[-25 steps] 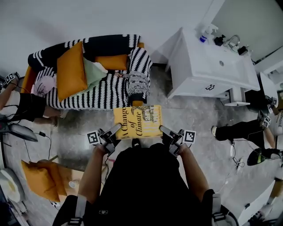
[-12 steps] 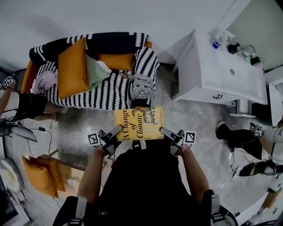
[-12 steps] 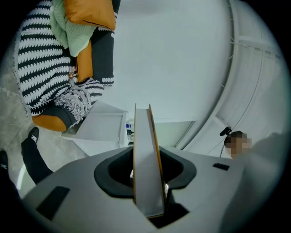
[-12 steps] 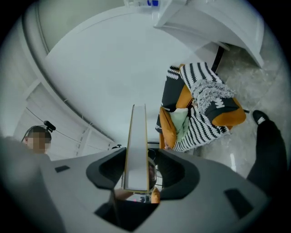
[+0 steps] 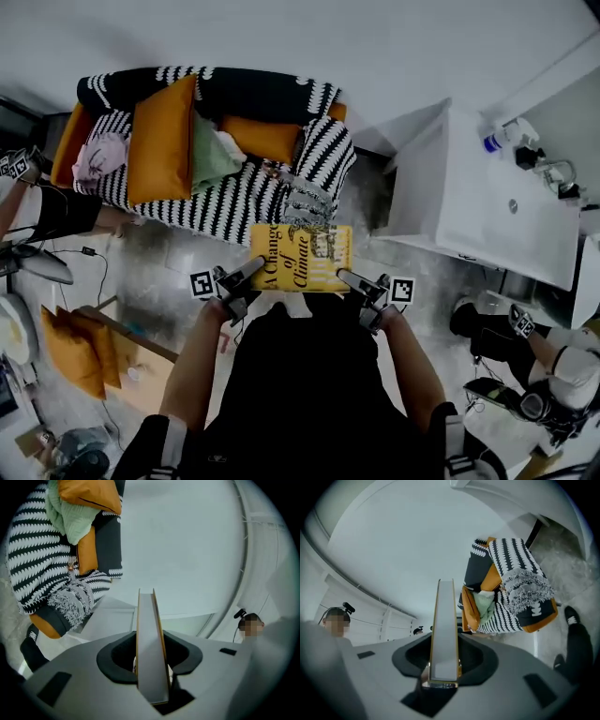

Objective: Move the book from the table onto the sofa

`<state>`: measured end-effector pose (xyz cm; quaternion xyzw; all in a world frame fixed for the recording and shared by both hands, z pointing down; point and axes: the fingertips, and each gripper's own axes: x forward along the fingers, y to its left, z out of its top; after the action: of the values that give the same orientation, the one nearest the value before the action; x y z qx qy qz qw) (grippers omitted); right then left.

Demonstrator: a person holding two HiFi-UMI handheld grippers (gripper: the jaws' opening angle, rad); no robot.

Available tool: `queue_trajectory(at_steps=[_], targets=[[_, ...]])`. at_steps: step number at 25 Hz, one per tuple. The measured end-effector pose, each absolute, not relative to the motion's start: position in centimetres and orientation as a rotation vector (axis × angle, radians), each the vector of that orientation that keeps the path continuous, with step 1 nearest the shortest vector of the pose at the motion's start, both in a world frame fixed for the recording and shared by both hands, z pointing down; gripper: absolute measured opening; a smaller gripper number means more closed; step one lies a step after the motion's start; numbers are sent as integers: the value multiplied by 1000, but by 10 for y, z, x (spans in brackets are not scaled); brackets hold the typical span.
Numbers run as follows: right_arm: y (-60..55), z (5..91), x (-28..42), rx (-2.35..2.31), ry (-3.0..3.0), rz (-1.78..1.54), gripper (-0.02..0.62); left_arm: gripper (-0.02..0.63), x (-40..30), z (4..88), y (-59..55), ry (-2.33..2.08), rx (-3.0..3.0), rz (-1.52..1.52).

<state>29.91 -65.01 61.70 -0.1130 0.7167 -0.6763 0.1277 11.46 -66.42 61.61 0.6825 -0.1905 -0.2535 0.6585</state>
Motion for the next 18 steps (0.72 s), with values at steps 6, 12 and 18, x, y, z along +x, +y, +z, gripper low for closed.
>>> queue_trajectory(at_steps=[6,12,18], targets=[[-694,643,305,-328,2068,-2052,152,149,118,643,-709,-609,1450,-654],[-731,681,289,-394,2000,-2123,152,153,97,685,-749,-794,1363,-723],[-754,726,286,-489,1971,-2109,152,170,100,733,-770,-769,1429,-501]])
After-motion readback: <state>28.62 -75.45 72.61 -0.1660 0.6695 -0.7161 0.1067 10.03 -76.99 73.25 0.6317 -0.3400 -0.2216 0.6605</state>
